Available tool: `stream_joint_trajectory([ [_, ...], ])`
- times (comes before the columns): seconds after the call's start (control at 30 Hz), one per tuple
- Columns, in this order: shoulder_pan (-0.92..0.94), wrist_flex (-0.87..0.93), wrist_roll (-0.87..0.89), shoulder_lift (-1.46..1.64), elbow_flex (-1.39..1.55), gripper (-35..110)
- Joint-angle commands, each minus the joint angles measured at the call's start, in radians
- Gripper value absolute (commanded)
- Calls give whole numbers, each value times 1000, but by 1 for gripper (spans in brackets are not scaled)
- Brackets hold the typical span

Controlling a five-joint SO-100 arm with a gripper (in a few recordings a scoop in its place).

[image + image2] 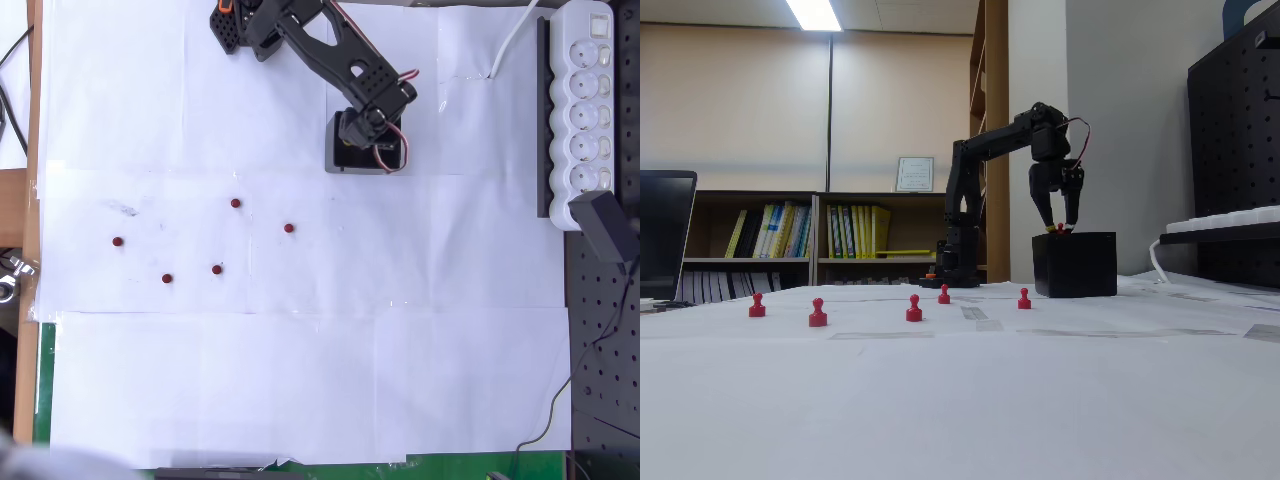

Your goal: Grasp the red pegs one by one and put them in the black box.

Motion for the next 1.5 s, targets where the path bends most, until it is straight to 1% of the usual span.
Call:
stream_joint_trajectory([
  [0.0, -20, -2, -20, 0, 35, 5],
  [0.27, -12, 25, -21, -28, 41, 16],
  [0.43, 8, 58, -15, -103, 80, 17],
  [0.63, 61, 115, 15, -299, 183, 17],
  [0.77, 172, 109, 114, -445, 150, 17],
  [0.87, 328, 0, 255, -555, -38, 17],
  [1.0, 514, -287, 495, -707, -489, 17],
  [1.07, 575, -408, 575, -744, -664, 17],
  [1.17, 621, -523, 632, -756, -818, 17],
  [1.27, 632, -606, 646, -741, -911, 17],
  [1.37, 644, -765, 653, -719, -1012, 17],
  [1.47, 649, -873, 663, -696, -1083, 17],
])
